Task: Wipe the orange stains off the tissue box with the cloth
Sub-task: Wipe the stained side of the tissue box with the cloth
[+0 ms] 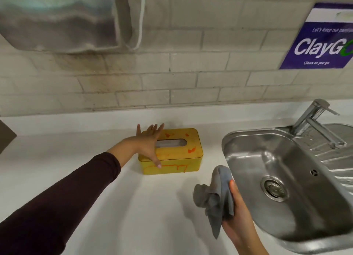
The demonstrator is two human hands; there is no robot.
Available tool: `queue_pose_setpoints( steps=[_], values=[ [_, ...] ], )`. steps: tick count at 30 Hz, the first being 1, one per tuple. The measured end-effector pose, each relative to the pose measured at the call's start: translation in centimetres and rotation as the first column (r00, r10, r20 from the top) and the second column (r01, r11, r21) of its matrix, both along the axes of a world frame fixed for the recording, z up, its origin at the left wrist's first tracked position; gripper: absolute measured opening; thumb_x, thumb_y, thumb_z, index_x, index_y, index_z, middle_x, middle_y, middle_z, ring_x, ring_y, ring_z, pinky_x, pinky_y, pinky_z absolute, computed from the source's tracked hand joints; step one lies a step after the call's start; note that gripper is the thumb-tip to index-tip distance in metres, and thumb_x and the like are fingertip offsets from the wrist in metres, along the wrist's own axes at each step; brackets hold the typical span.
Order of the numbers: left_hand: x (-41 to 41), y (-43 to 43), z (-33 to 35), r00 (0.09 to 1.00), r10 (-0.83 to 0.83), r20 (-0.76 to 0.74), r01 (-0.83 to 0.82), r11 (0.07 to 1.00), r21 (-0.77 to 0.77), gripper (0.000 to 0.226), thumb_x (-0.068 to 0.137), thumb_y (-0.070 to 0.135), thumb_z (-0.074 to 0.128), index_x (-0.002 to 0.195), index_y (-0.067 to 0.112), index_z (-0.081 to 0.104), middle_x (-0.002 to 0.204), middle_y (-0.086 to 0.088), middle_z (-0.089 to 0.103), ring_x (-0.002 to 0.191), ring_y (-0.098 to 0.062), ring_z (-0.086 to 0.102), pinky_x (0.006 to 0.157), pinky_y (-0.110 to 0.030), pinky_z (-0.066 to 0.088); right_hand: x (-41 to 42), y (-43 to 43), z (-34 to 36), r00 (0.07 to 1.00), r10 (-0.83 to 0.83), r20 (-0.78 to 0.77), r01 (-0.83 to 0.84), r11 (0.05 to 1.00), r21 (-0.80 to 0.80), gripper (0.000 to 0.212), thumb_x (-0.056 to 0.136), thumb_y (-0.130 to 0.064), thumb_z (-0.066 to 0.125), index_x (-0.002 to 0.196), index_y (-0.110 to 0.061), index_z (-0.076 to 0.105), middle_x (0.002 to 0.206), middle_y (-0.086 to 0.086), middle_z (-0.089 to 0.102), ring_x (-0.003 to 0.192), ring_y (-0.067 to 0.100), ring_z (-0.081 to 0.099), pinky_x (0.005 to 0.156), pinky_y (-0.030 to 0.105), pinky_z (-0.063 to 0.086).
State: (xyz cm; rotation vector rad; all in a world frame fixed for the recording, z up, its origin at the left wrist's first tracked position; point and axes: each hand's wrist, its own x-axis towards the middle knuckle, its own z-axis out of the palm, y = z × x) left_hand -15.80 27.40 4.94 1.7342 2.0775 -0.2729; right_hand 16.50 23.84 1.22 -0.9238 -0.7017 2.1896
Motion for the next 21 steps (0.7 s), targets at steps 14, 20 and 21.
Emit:
queue_pose_setpoints(
  steps=[14,20,21],
  values=[
    [0.7,-0.2,0.7,0.987,0.109,0.115,-0.12,0.988,0.093,0.134,0.047,0.078,0.064,0.145,0.034,-0.017,0.14,-0.012,0.046,0.125,-0.033,0.043,0.102,-0.04,0.025,2.7,-1.5,-1.2,0.991,-0.128,0.048,0.122,0.985,0.118,0.037,0.078,-0.041,0.057,0.109,-0.024,0.067,0.102,0.016,0.071,0.091,0.028,0.069,0.066,0.032,0.057],
    [2.3,-6.1,2.3,0.892,0.265,0.366,-0.212,0.961,-0.178,0.143,0.03,0.094,0.054,0.144,0.04,-0.015,0.154,-0.008,0.029,0.136,-0.034,0.035,0.117,-0.047,0.019,6.0,-2.8,-1.7,0.963,-0.201,0.178,0.159,0.962,0.224,0.042,0.081,-0.038,0.054,0.121,-0.025,0.058,0.11,0.008,0.07,0.1,0.025,0.066,0.076,0.038,0.055],
    [3.0,-7.4,2.4,0.863,0.284,0.417,-0.212,0.954,-0.211,0.147,0.027,0.094,0.054,0.145,0.038,-0.013,0.152,-0.008,0.032,0.134,-0.032,0.039,0.116,-0.048,0.024,6.5,-3.2,-1.6,0.954,-0.205,0.217,0.147,0.955,0.257,0.043,0.08,-0.038,0.055,0.122,-0.028,0.056,0.11,0.003,0.071,0.098,0.021,0.067,0.075,0.038,0.053]
  ],
)
